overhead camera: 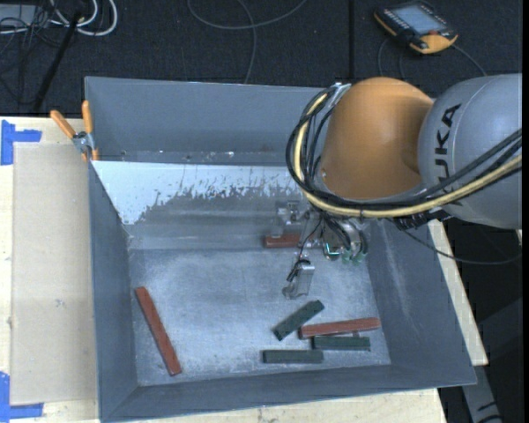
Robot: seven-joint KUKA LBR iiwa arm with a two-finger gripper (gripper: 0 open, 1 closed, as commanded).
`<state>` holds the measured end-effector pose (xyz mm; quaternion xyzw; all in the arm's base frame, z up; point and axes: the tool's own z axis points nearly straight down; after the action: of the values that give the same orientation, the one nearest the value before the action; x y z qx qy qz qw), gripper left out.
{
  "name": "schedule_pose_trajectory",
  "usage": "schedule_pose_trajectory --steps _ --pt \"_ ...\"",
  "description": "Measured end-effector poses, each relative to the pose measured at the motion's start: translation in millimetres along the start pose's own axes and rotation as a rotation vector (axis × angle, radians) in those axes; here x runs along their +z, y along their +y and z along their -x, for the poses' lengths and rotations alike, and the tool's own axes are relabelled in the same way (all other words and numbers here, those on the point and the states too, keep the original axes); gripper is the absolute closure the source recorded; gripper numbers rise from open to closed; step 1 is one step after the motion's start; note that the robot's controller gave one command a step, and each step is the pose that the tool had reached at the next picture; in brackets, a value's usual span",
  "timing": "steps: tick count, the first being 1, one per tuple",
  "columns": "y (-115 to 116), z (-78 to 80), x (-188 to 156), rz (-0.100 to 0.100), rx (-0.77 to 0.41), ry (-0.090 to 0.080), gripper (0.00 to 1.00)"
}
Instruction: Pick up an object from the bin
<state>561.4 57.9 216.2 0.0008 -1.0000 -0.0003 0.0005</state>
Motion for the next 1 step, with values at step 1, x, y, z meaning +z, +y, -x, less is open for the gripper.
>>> schedule_pose_trajectory --steps 1 --pt "-12.7 -5.9 44.3 0.0 -0.077 -0.004 0.0"
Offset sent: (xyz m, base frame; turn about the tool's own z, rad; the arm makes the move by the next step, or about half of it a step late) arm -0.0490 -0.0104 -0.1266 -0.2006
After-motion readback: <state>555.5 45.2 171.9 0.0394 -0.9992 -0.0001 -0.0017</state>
